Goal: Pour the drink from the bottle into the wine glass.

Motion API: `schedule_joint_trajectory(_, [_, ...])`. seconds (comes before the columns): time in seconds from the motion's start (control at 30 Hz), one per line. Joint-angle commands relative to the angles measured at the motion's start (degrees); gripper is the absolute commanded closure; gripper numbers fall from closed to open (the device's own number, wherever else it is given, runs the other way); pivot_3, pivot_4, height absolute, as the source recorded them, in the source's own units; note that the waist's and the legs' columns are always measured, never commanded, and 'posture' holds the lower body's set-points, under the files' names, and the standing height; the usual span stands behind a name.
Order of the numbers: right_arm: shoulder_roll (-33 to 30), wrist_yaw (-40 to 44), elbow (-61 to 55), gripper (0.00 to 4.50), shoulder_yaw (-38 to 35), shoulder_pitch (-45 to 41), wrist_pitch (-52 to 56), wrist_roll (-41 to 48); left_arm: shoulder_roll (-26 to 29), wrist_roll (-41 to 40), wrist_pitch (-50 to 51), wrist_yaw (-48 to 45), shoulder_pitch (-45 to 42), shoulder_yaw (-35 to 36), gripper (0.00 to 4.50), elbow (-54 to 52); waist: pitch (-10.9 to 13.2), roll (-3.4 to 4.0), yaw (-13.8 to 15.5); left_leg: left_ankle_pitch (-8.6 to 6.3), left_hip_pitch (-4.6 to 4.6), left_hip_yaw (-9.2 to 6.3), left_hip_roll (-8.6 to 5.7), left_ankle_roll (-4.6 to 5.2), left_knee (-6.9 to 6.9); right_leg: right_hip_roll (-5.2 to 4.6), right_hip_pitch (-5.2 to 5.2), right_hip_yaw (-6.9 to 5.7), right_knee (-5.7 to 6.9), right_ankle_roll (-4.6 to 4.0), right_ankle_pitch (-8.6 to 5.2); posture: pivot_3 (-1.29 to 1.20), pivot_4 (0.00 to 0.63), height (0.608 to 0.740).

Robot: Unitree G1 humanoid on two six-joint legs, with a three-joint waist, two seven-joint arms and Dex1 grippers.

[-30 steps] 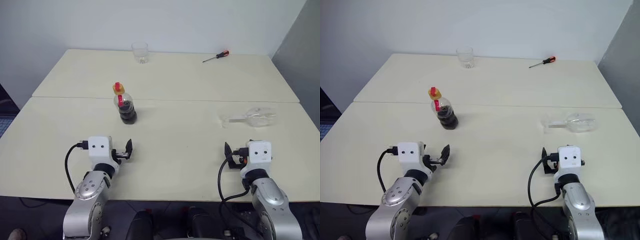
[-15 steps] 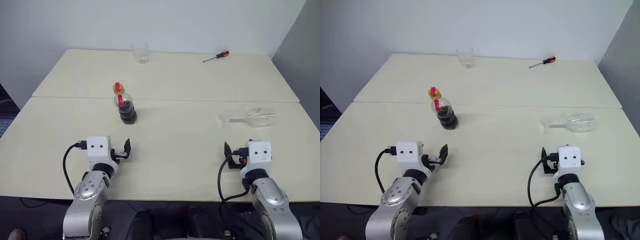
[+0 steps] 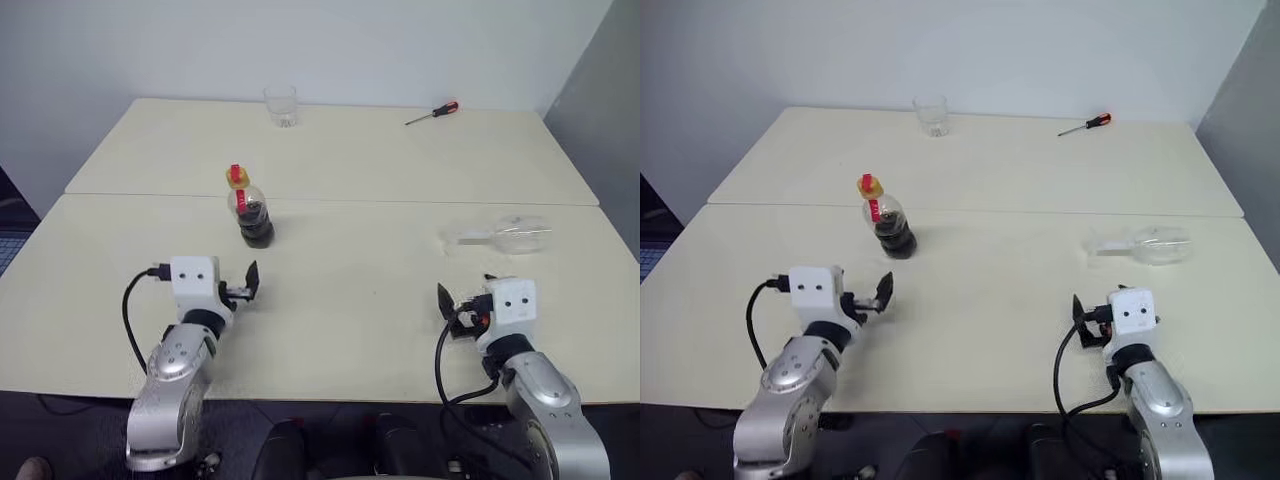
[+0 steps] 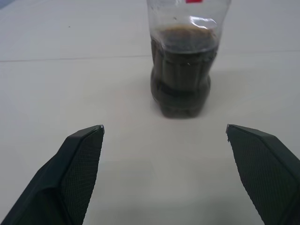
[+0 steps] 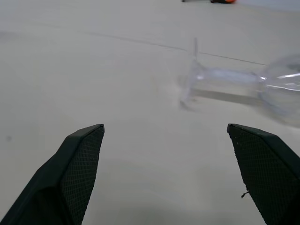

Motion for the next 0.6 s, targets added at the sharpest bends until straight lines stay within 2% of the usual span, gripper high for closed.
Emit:
schedule_joint_trajectory(0.03, [-3.2,9.1,-3.8,0.0,-1.2,-3.4,0.4,10.3,0.3,1.5,-3.7,0.4,-2.8,0.5,0.06,4.3,0.0,0.0,0.0,0.0,-0.01,0.0,-0.01,0.0,0.0,0.0,0.0,-0.01,-0.01,-0.17,0.1,0.0,0.15,0.74])
schedule_joint_trajectory(0.2, [-7.5,15.5,-1.9,0.0,-1.6,-7.9,1.0,17.9,-0.6,3.0,-6.6,0.8,-4.4,-1.2,0.06,7.0,0.0,-0.01,0.0,0.0,-0.03,-0.02,-0.02,0.01,0.01,0.0,0.01,-0.03,-0.02,-0.18,0.11,0.0,0.15,0.74])
schedule_joint_trajectory(0.6, [-10.2,20.1,3.0,0.0,1.8,-16.9,1.0,24.1,-1.1,3.5,-9.7,0.7,-8.9,-1.6,0.06,12.9,0.0,-0.01,0.0,0.0,-0.03,-0.04,-0.02,0.0,0.02,-0.02,0.02,-0.05,0.0,-0.18,0.12,0.0,0.15,0.74])
